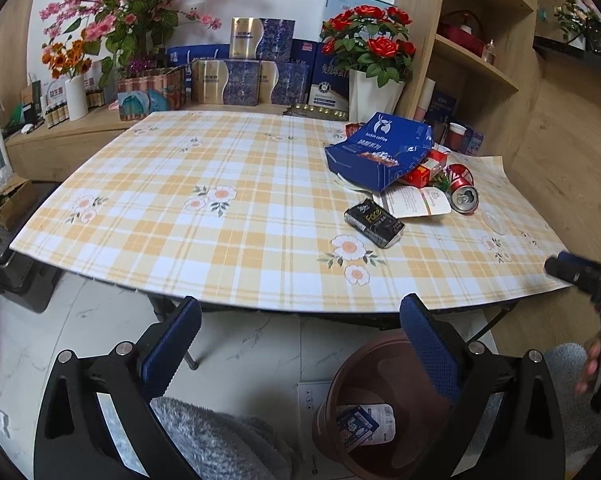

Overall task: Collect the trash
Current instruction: 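Grasp the blue coffee bag with the left tool and lift it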

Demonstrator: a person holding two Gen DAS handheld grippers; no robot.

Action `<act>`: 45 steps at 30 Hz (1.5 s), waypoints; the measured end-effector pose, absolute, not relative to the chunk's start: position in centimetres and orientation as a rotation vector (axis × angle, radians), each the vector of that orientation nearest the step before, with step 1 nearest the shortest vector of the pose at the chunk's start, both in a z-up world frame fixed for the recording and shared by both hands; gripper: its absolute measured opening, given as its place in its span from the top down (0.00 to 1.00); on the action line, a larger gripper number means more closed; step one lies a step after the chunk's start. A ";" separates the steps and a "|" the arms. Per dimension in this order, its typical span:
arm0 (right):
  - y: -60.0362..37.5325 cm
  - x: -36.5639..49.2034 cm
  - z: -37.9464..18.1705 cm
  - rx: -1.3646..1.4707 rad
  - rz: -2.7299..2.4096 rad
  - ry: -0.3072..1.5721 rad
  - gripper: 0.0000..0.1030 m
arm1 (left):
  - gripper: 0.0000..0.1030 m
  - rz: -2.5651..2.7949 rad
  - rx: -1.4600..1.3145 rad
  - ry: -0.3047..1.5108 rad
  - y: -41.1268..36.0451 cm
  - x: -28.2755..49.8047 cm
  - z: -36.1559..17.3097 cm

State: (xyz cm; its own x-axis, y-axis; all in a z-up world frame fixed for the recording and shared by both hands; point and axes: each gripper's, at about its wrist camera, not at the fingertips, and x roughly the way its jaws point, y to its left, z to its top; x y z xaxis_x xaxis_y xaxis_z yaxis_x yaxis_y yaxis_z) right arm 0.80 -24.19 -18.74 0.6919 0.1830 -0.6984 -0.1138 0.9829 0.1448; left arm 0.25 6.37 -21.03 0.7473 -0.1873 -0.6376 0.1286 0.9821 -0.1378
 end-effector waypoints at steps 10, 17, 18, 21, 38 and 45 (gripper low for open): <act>-27.6 2.0 -18.2 0.152 0.123 0.781 0.05 | 0.06 -0.170 -0.129 0.675 7.0 3.5 -19.0; -28.9 2.8 -18.7 0.151 0.102 0.794 0.05 | 0.06 -0.183 -0.160 0.675 7.3 5.8 -18.2; -28.9 2.9 -18.7 0.147 0.110 0.794 0.05 | 0.06 -0.180 -0.149 0.672 7.1 6.2 -18.1; -29.0 3.3 -18.8 0.116 0.095 0.789 0.05 | 0.06 -0.170 -0.105 0.670 6.4 6.9 -17.9; -30.1 7.1 -21.4 0.082 0.051 0.809 0.05 | 0.06 -0.194 -0.021 0.688 4.1 10.4 -18.9; -30.9 8.5 -21.9 0.110 0.021 0.822 0.05 | 0.06 -0.320 0.060 0.685 -1.4 14.5 -18.5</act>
